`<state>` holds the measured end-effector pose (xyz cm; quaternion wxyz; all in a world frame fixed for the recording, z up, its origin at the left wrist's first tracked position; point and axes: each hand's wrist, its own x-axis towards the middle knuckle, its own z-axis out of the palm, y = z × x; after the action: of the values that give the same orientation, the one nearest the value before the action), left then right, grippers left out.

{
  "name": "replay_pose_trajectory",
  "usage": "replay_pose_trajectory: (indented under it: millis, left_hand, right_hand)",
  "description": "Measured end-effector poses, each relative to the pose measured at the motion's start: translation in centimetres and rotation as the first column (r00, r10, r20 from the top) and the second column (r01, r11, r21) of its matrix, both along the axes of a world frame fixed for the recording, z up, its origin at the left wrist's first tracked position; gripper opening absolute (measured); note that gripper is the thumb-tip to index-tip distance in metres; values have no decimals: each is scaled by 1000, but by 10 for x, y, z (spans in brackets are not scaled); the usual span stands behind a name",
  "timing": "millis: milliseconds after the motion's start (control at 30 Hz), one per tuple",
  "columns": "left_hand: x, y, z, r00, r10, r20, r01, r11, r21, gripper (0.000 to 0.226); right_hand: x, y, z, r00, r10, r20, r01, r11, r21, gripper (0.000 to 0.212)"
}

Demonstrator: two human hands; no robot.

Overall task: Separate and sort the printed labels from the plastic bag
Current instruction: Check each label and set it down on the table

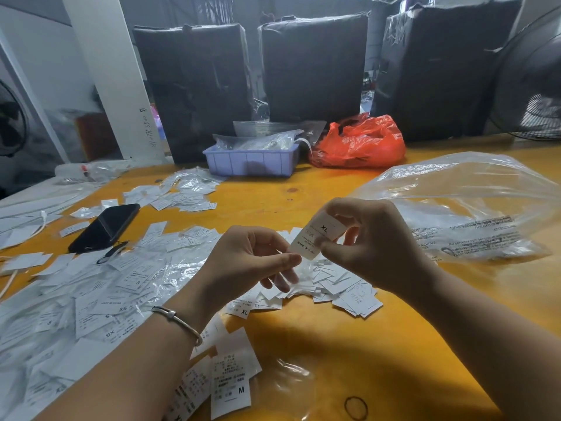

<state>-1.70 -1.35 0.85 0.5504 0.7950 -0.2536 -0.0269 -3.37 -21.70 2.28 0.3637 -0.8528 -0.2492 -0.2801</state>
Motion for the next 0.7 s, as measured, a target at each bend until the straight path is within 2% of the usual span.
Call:
replay_pose_trajectory:
  millis: [300,400,567,700]
  left_hand:
    - [1,2,0,999,24,23,-23,999,-21,11]
    - [1,2,0,1000,21,18,-21,999,-27,10]
    - [1,3,0,1000,24,9,-23,999,-34,10]
    - [2,2,0,1000,13,-17,-13,999,-37,9]
  right_hand:
    - [5,-7,-1,999,-2,-52,13,976,216,9]
    - [3,-5,1,992,81,-96,-50,954,295,14]
    - [1,-5,1,976,171,-137,-128,952,276,13]
    - [4,-10,2,936,293,-194,-198,896,397,11]
